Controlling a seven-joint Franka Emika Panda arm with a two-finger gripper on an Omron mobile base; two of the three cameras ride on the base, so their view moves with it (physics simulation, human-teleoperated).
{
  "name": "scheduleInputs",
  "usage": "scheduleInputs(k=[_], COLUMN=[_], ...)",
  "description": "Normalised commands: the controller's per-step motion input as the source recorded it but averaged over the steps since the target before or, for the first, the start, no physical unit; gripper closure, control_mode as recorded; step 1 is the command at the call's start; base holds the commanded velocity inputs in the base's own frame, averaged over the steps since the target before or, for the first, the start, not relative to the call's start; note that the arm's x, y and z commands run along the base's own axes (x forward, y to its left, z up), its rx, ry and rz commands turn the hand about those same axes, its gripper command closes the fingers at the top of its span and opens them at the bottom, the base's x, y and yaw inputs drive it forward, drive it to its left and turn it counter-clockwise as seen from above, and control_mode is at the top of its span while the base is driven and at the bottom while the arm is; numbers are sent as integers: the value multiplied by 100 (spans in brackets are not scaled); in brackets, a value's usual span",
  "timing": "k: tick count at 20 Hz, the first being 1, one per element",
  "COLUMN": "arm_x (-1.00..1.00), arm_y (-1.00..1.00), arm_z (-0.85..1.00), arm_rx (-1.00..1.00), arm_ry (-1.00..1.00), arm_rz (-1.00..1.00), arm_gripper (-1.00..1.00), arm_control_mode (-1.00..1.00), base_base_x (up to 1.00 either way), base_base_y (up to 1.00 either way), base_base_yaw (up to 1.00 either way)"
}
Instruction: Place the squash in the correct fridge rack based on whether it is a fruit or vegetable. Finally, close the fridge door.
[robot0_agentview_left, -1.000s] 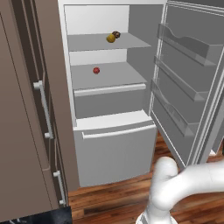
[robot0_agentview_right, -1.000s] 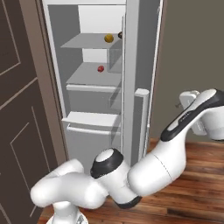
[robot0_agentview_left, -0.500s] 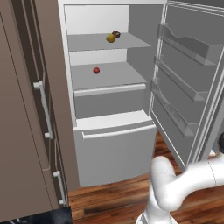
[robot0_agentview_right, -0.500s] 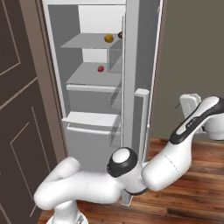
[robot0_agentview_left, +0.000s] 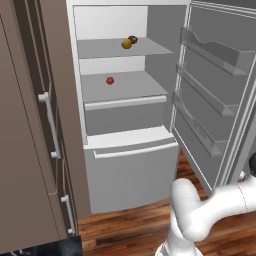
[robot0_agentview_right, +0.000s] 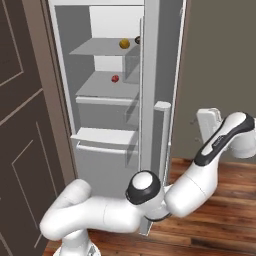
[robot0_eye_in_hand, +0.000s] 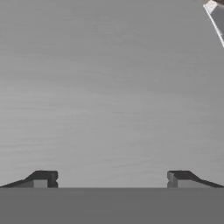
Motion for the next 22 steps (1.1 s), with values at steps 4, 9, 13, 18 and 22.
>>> scheduleInputs(k=[4, 9, 13, 18, 22], arm_x=[-24, -15, -9, 0, 3], arm_y=[100, 100, 100, 100, 100], arm_z=[-47, -39, -19, -4, 0], arm_rx=[-2, -8, -11, -14, -10], arm_ry=[-2, -6, -14, -15, -18], arm_rz=[23, 22, 17, 10, 0], arm_gripper=[-100, -100, -100, -100, -100], arm_control_mode=[-100, -100, -100, -100, -100], base_base_x=[0, 0, 0, 0, 0], base_base_y=[0, 0, 0, 0, 0], base_base_yaw=[0, 0, 0, 0, 0])
